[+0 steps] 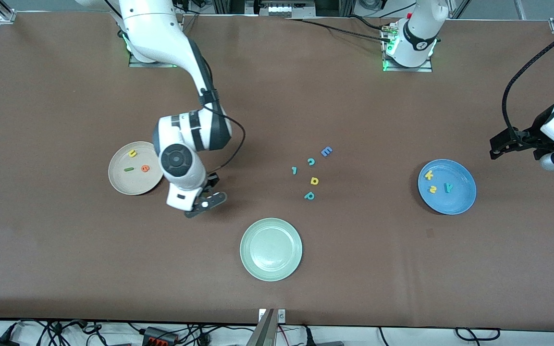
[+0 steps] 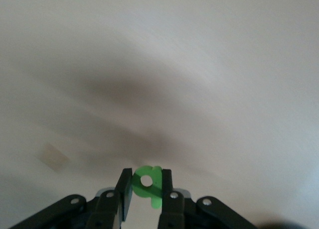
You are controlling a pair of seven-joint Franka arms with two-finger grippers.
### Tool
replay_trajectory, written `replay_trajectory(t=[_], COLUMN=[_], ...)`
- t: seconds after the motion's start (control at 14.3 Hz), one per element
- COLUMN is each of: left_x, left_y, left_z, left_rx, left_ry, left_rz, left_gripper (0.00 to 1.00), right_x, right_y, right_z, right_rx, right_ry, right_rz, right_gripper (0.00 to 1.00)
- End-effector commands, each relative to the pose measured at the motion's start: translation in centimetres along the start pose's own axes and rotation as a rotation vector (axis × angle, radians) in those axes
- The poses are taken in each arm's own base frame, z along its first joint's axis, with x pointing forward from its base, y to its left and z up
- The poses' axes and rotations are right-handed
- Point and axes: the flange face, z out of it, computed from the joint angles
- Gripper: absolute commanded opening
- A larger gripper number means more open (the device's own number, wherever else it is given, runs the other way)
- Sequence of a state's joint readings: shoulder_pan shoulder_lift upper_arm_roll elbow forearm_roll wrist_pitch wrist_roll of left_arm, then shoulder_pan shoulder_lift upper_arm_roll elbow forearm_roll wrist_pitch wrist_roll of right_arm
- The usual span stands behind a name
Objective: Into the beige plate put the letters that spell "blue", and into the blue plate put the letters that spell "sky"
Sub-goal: 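Place the green q on the white plate with the right gripper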
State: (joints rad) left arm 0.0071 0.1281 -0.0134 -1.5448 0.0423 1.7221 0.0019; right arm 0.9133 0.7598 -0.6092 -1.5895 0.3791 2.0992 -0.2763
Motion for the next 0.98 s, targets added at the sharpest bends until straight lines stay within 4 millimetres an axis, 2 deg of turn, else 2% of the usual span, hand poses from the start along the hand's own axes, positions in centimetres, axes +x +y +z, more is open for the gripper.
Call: replay_trajectory(t=[0.0, 0.07, 0.28, 0.49, 0.56, 0.91], left_x=[0.3, 0.3, 0.3, 0.3, 0.3, 0.3], left_y=[-0.3, -0.2, 0.0, 0.0, -0.1, -0.1], left_z=[-0.4, -0.4, -0.5, -0.5, -0.4, -0.4], left_rx=[0.007, 0.005, 0.006, 0.005, 0.005, 0.005], left_ry=[-0.002, 0.000, 0.000, 0.000, 0.000, 0.000], left_rz=[0.000, -0.001, -0.002, -0.001, -0.002, -0.001], left_gripper=[1.00, 1.00, 1.00, 1.00, 1.00, 1.00], right_x=[-5.5, -7.4, -12.2, -16.1, -16.6, -17.4], right_y=[5.5, 7.0, 11.1, 14.2, 15.2, 14.0], right_z=[1.1, 2.0, 2.8, 4.6, 4.8, 5.9], right_rx=[0.037, 0.052, 0.095, 0.142, 0.154, 0.185], right_ry=[-0.071, -0.102, -0.153, -0.203, -0.207, -0.229], right_rz=[0.105, 0.135, 0.213, 0.239, 0.238, 0.242], right_gripper=[0.24, 0.24, 0.24, 0.26, 0.28, 0.31])
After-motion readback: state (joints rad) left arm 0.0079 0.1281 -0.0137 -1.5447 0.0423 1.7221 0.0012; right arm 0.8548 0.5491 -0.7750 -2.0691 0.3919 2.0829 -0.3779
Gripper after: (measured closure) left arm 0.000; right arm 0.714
